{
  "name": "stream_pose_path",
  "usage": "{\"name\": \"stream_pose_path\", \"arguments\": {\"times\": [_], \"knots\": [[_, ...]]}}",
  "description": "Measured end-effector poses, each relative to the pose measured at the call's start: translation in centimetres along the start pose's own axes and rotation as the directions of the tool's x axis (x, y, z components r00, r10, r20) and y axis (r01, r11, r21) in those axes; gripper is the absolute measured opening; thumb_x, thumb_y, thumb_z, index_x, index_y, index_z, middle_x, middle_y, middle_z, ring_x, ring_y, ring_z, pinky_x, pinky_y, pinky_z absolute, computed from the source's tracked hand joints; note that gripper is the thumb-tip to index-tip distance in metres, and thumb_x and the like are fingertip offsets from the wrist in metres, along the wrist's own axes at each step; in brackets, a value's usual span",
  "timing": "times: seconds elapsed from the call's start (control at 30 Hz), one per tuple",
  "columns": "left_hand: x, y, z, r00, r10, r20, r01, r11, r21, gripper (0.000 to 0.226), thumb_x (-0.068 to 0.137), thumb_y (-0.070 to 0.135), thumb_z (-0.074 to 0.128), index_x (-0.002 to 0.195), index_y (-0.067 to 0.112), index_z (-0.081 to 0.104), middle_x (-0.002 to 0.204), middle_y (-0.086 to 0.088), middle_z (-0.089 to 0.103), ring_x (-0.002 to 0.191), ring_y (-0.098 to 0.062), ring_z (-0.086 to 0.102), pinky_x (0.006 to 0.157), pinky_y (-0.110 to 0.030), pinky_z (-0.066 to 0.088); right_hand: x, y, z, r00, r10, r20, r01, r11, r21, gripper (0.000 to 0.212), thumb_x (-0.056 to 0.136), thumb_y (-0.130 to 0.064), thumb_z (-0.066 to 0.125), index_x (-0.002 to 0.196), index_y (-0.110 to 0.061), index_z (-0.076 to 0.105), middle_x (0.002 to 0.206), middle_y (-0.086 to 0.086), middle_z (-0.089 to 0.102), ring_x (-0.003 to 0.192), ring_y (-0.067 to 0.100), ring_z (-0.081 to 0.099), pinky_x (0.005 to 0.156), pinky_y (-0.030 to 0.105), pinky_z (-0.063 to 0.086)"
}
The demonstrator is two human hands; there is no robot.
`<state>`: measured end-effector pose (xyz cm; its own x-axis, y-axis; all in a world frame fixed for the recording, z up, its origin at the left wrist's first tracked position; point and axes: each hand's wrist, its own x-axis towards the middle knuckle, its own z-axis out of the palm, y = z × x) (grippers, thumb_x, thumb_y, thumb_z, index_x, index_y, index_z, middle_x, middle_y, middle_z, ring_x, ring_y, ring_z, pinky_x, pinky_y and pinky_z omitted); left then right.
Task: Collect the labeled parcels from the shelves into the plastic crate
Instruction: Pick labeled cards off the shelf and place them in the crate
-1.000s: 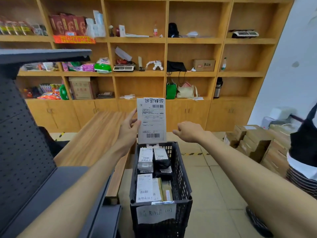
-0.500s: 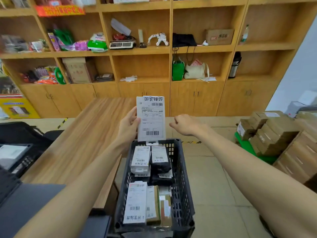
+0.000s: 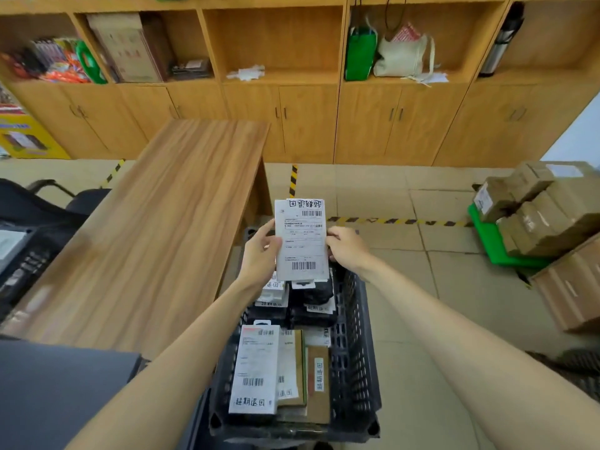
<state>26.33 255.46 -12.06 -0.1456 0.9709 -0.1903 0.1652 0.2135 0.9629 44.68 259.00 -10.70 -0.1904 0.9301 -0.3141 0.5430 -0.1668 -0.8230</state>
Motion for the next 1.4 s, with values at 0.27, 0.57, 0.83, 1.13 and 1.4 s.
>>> {"name": "stream_pose_path", "arguments": {"times": [0.27, 0.57, 0.83, 1.13, 1.4], "knots": [[4.9, -8.7, -1.5, 0.989, -0.119, -0.089, 0.139, 0.952, 0.272, 0.029, 0.1, 0.029, 0.053, 0.121, 0.022, 0.071, 0.102, 0.01, 0.075, 0.092, -0.011, 0.072, 0.082, -0.039, 0.061, 5.1, 5.2, 6.9, 0.991, 0.128, 0.047, -0.133, 0.985, 0.106, 0.035, 0.099, -0.019, 0.039, 0.111, -0.002, 0.067, 0.121, 0.004, 0.069, 0.11, 0.026, 0.063, 0.096, 0.05, 0.051], [10.3, -14.9, -3.5, 0.971, -0.21, -0.113, 0.238, 0.887, 0.396, 0.032, 0.103, 0.014, 0.041, 0.074, 0.016, 0.054, 0.086, -0.003, 0.066, 0.066, -0.013, 0.055, 0.051, -0.022, 0.036, 11.2, 7.6, 14.2, 0.975, 0.217, 0.047, -0.221, 0.953, 0.205, 0.037, 0.102, -0.017, 0.041, 0.067, -0.014, 0.034, 0.068, -0.005, 0.048, 0.067, 0.02, 0.043, 0.066, 0.034, 0.035], [9.9, -13.0, -3.9, 0.984, -0.162, -0.074, 0.178, 0.898, 0.403, 0.017, 0.104, 0.011, 0.043, 0.101, 0.004, 0.058, 0.094, -0.01, 0.067, 0.072, -0.02, 0.061, 0.048, -0.012, 0.036, 11.8, 6.3, 13.3, 0.981, 0.192, 0.033, -0.195, 0.972, 0.134, 0.036, 0.101, -0.019, 0.043, 0.074, 0.002, 0.051, 0.069, 0.003, 0.054, 0.066, 0.029, 0.048, 0.066, 0.037, 0.039], [6.6, 2.5, -11.8, 0.985, 0.149, 0.089, -0.148, 0.455, 0.878, 0.04, 0.108, 0.032, 0.039, 0.141, 0.014, 0.051, 0.14, -0.009, 0.055, 0.127, -0.031, 0.052, 0.1, -0.042, 0.044, 10.4, -7.5, 4.9, 0.935, -0.324, 0.145, 0.344, 0.725, -0.597, 0.033, 0.103, -0.035, 0.041, 0.106, -0.009, 0.061, 0.107, 0.008, 0.059, 0.098, 0.027, 0.057, 0.084, 0.047, 0.051], [-3.6, 14.2, -18.2, 0.957, 0.26, -0.128, 0.057, 0.264, 0.963, 0.047, 0.105, 0.049, 0.039, 0.143, 0.023, 0.052, 0.144, 0.0, 0.056, 0.127, -0.026, 0.055, 0.096, -0.043, 0.048, 4.3, -22.6, 4.3, 0.729, -0.551, 0.406, 0.635, 0.322, -0.702, 0.045, 0.105, -0.046, 0.033, 0.125, -0.013, 0.055, 0.125, 0.012, 0.054, 0.116, 0.031, 0.052, 0.084, 0.041, 0.043]]}}
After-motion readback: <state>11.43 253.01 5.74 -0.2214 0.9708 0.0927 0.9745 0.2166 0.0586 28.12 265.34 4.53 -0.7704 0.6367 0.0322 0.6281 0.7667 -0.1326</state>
